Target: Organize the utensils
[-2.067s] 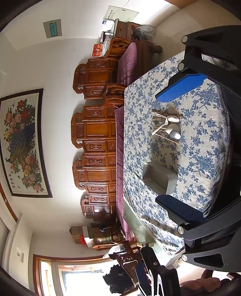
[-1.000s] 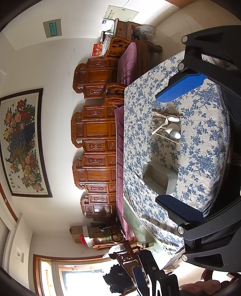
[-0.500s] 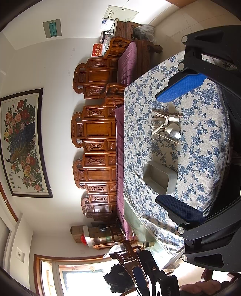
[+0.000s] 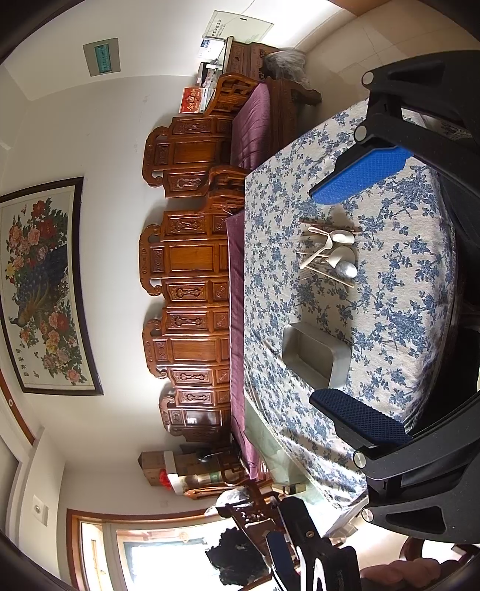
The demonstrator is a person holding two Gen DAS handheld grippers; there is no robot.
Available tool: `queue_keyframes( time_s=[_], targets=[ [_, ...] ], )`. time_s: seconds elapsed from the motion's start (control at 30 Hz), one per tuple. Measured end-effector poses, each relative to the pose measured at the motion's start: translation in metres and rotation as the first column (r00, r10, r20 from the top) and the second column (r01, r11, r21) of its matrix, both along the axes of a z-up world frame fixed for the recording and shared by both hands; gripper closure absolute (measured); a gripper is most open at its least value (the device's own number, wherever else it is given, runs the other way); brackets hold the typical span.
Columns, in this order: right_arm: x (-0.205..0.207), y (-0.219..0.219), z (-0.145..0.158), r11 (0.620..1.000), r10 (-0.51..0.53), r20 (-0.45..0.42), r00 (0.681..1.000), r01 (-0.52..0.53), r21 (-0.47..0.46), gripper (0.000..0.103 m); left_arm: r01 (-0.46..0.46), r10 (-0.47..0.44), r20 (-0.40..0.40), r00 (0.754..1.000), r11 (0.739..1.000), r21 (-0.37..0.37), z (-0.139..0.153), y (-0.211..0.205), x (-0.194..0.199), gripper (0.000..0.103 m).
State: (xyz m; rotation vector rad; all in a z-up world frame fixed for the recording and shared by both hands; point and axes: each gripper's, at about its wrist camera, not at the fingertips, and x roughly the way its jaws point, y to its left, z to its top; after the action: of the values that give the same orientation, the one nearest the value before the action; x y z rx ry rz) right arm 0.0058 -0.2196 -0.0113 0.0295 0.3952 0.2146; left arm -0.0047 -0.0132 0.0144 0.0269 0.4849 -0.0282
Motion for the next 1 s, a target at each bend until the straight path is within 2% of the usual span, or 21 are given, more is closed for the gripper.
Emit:
queue_keyframes(
  time_s=[0.23, 0.37, 0.63, 0.83, 1.0],
  targets=[
    [0.014, -0.004, -0.011, 1.0, 0.007, -0.022, 1.0, -0.007, -0.003, 0.003, 0.02, -0.02, -0.06, 0.998, 1.0, 0.002, -0.022, 0.009, 0.017, 0.007],
    [0.03, -0.006, -0.02, 1.0, 0.017, -0.046, 0.999, -0.018, -0.02, 0.008, 0.033, -0.033, -0.087, 0.996, 0.999, -0.002, -0.032, 0.012, 0.033, 0.007],
    [0.088, -0.015, -0.037, 0.997, 0.06, -0.116, 0.991, -0.065, -0.039, 0.016, 0.061, -0.062, -0.146, 0.987, 0.998, -0.01, -0.054, 0.013, 0.08, 0.007],
    [0.142, -0.026, -0.06, 0.997, 0.055, -0.187, 0.981, -0.065, -0.047, 0.024, 0.086, -0.088, -0.198, 0.976, 0.996, -0.021, -0.074, 0.01, 0.121, 0.007],
    [0.177, -0.038, -0.082, 0.994, 0.031, -0.232, 0.972, -0.054, -0.093, 0.031, 0.118, -0.119, -0.231, 0.966, 0.993, -0.021, -0.095, -0.001, 0.149, 0.007]
  ],
)
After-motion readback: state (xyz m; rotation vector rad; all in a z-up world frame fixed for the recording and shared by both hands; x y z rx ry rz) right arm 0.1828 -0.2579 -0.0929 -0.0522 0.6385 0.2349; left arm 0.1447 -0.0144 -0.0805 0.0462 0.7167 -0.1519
